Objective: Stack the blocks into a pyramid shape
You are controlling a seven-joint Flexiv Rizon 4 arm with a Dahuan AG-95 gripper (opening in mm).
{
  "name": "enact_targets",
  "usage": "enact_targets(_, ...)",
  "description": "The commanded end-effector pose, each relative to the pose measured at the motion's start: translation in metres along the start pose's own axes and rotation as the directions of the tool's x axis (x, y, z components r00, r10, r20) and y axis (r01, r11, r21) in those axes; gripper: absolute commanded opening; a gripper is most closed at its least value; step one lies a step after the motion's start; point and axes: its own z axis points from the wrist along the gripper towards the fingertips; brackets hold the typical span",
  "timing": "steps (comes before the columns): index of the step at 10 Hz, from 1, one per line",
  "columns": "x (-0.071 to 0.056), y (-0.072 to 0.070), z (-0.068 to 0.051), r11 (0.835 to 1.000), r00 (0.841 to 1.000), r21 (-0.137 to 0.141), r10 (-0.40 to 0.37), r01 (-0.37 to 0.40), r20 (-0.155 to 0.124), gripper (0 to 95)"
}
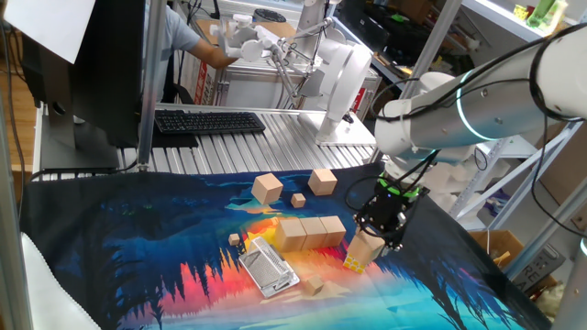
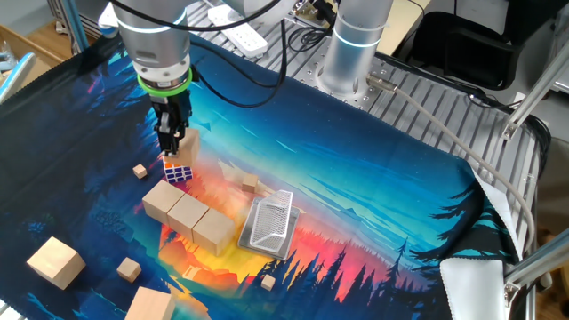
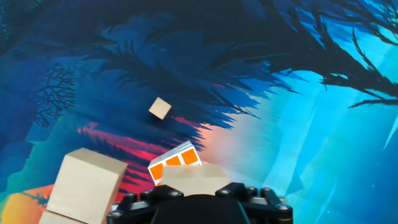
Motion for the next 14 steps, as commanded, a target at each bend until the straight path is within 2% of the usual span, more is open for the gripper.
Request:
enact_targets(1,0.000,0.000,-0.001,1.000,1.000,-0.001,-0.001,0.001,0.002,0.0)
enact_targets(3,-0.001,0.002,-0.004,1.000,1.000,-0.002,0.021,-0.021,0.001,0.0)
enact_targets(6,-0.004,0.016,-0.017,0.995,0.995,-0.008,0.101,-0.101,-0.024,0.0)
enact_targets(7,-0.006,0.020,-0.020,0.993,0.993,-0.009,0.118,-0.118,-0.030,0.0)
enact_targets(8,-0.009,0.025,-0.023,0.990,0.990,-0.018,0.135,-0.136,-0.047,0.0)
enact_targets(10,-0.011,0.031,-0.027,0.988,0.987,-0.024,0.149,-0.150,-0.057,0.0)
enact_targets(12,-0.010,0.038,-0.026,0.988,0.987,-0.029,0.152,-0.154,-0.052,0.0)
enact_targets(14,-0.002,0.047,-0.022,0.984,0.984,-0.030,0.173,-0.174,-0.035,0.0)
